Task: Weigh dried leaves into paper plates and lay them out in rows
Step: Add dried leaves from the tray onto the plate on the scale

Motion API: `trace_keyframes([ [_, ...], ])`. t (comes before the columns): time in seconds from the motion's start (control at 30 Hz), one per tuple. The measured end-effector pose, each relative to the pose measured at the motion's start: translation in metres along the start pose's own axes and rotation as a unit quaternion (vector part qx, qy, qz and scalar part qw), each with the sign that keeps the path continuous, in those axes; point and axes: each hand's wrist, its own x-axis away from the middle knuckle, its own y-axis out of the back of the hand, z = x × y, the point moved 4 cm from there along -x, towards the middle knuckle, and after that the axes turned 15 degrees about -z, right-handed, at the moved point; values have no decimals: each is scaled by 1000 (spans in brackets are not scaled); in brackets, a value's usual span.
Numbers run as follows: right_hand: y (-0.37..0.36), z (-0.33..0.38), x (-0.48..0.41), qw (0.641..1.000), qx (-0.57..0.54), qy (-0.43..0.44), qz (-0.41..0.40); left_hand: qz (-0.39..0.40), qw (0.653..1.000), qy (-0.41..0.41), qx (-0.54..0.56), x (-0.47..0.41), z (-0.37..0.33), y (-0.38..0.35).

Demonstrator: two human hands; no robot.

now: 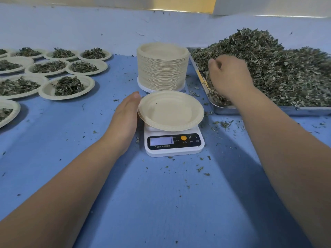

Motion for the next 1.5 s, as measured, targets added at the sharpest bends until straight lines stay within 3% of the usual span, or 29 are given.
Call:
trace_keyframes([
  [0.2,15,74,8,994,-101,34,-8,18,1000,2,3,-1,1,-3],
  [0.37,-14,106,65,976,-71,139,153,20,1000,-8,3,-1,1,0],
  [0.43,-20,102,73,970,-60,152,178,19,1000,-15,0,-1,0,0],
  [0.67,-2,77,56,977,-171,83,98,8,1000,-4,-16,-3,3,0],
  [0.83,-2,19,50,996,-47,61,41,9,999,-15,-32,-2,2,0],
  [1.0,-20,-18,56,988,102,23,112,7,999,-19,-27,-1,3,-1],
  [1.27,-21,-23,52,990,129,13,64,-1,1000,-14,-24,-2,2,1],
  [1.4,-28,-31,52,961,216,-13,170,10,999,-19,-31,1,0,-2],
  [1.5,-28,-29,52,960,227,2,165,13,999,-14,-27,1,-1,-1],
])
